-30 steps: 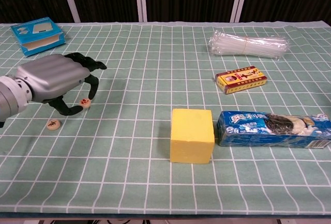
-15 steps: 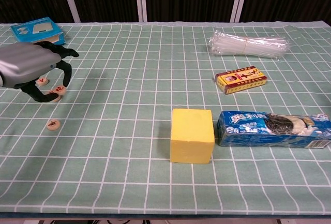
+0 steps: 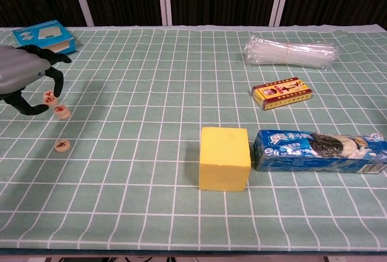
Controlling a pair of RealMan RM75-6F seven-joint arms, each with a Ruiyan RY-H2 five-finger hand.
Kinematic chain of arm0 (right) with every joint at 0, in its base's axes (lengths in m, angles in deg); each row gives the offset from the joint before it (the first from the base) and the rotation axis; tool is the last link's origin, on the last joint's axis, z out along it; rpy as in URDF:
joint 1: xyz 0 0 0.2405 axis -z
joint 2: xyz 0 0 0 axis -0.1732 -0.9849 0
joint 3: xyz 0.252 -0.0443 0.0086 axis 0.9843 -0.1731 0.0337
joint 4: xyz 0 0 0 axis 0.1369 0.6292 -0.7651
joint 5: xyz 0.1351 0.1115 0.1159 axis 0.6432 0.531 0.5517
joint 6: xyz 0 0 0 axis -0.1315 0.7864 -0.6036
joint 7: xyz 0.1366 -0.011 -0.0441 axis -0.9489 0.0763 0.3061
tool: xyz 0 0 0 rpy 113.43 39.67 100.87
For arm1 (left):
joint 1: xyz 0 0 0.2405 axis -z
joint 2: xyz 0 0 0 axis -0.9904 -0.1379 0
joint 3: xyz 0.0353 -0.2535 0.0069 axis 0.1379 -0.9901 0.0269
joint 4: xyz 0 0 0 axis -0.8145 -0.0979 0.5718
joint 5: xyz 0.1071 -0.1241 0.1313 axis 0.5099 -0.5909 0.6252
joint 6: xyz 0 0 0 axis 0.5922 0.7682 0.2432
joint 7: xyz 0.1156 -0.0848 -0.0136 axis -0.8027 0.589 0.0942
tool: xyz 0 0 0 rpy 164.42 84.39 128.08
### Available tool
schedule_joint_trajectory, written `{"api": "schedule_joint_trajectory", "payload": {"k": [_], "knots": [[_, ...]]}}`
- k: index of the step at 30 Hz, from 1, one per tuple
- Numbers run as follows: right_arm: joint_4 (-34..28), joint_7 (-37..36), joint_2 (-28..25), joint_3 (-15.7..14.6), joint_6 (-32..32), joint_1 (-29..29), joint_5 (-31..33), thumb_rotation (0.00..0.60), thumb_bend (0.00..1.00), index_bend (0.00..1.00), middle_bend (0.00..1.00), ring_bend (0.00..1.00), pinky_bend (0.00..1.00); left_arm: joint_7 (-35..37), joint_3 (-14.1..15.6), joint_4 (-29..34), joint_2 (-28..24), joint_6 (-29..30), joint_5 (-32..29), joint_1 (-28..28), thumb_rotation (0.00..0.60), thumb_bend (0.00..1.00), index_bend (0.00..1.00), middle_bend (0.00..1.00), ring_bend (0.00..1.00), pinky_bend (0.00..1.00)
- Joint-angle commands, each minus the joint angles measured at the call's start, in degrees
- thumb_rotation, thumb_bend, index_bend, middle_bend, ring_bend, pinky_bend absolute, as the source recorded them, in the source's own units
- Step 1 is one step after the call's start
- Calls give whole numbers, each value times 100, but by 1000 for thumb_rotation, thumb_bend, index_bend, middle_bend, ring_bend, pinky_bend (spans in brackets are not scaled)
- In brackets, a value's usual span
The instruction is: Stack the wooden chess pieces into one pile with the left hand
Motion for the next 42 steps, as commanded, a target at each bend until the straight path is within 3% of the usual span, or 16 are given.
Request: {"api": "schedule_joint_trajectory", "payload": {"k": [1, 42], "knots": [[-1, -8, -1, 2, -7, 0, 11, 600, 232, 22, 12, 2, 0, -14, -4, -6, 19, -11, 6, 3, 600, 340, 490, 43, 0, 18], [-42, -14, -22, 21, -50, -10, 108, 600, 232, 22, 12, 1, 0, -532, -87, -113, 264, -81, -268, 71, 600, 339, 452, 43, 0, 18]]}}
